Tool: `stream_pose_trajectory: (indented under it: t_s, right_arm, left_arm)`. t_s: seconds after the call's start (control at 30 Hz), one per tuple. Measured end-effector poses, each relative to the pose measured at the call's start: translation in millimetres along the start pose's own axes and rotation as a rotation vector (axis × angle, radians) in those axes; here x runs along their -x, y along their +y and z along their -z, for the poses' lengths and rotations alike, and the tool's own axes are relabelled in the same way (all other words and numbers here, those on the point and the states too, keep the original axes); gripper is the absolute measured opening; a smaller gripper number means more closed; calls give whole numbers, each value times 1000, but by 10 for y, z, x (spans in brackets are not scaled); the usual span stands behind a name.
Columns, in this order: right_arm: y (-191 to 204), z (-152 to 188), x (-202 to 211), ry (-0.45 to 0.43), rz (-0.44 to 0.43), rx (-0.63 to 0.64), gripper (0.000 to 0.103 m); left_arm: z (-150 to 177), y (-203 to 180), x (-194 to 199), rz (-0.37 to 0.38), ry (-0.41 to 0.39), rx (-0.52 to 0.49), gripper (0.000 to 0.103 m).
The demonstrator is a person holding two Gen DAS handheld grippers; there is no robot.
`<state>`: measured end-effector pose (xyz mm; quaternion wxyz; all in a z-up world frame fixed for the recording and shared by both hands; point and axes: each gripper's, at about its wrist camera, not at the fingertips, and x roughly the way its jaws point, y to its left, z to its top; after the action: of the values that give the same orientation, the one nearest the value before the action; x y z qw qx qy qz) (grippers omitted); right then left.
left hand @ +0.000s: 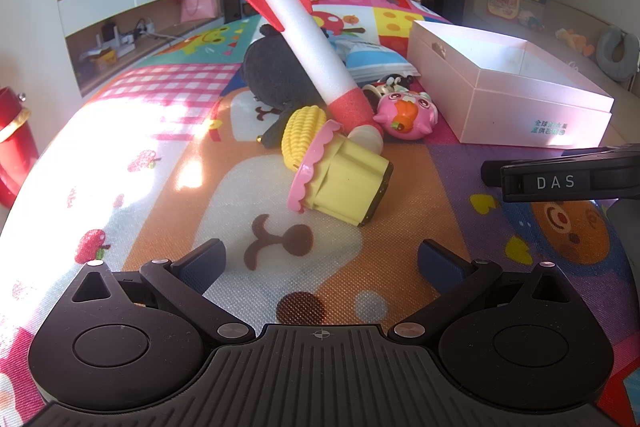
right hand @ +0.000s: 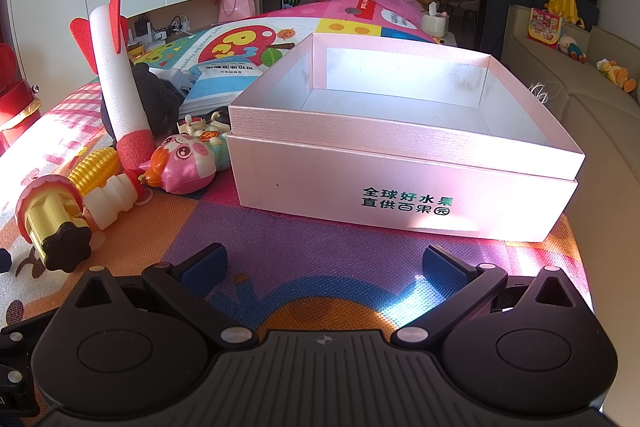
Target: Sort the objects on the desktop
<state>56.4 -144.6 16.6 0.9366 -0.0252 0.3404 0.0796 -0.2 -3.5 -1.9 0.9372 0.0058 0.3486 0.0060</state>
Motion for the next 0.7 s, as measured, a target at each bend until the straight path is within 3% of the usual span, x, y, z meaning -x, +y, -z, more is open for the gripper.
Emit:
stream_pose_trajectory:
  t_s: [0.7]
  right_arm:
    - [18, 0, -2, 1, 3, 3, 103]
  left_arm:
    - [4, -1, 7, -1, 0, -2, 103]
